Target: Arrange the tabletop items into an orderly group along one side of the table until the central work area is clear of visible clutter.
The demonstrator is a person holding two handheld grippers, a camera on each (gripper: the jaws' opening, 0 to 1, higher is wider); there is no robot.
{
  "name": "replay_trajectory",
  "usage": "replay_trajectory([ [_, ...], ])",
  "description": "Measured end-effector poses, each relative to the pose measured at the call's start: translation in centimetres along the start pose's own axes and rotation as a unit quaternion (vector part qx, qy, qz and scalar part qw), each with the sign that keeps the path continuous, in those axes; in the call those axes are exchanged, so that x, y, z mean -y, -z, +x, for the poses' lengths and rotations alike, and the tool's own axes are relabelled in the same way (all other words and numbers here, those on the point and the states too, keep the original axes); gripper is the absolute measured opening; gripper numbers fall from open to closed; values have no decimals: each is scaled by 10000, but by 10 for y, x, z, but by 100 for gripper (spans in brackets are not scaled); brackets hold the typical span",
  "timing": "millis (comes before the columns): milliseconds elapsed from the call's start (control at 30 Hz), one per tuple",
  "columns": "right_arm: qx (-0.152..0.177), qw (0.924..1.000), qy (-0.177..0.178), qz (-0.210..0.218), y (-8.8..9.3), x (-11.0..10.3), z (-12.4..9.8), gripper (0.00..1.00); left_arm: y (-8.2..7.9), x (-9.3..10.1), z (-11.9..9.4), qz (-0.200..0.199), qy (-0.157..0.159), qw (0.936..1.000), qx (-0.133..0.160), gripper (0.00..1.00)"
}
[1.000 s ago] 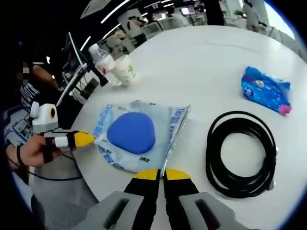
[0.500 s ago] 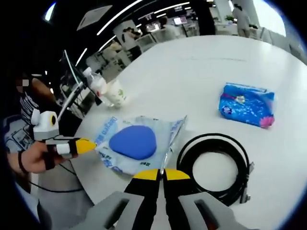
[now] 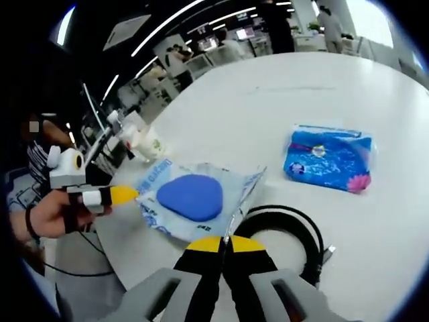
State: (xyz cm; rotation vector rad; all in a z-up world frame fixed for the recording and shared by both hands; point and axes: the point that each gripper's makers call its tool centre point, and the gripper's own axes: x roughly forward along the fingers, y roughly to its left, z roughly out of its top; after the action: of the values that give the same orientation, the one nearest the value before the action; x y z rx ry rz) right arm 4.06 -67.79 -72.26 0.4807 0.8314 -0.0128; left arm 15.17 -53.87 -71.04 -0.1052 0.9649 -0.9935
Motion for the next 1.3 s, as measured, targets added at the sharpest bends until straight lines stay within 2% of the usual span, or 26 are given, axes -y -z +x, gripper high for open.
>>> replay_trajectory([
  [167,3,10000,6,-45,-14,-2,7,0,-13,-6,4,-137,-46,9997,178,0],
  [367,3,10000,-27,-79,-28,-9,20,0,-22,-21,11,-290,-161,9991,246,0],
  [500,1,10000,-34,-86,-37,-7,30,0,-30,-28,15,-430,-194,9982,359,0],
  [600,-19,10000,-53,-61,-41,-2,38,0,-31,-34,18,-557,-233,9975,357,0],
  [833,-59,9999,24,97,-45,-5,47,0,-37,-46,29,-860,-308,9951,383,0],
  [933,-73,9999,60,144,-47,-9,50,0,-39,-51,31,-1136,-370,9920,403,0],
  [1200,-102,9996,119,241,-42,-3,60,0,-33,-61,41,-1302,-374,9902,344,0],
  [1300,-159,9994,172,239,-38,-1,60,0,-31,-60,42,-1310,-391,9901,320,1],
])
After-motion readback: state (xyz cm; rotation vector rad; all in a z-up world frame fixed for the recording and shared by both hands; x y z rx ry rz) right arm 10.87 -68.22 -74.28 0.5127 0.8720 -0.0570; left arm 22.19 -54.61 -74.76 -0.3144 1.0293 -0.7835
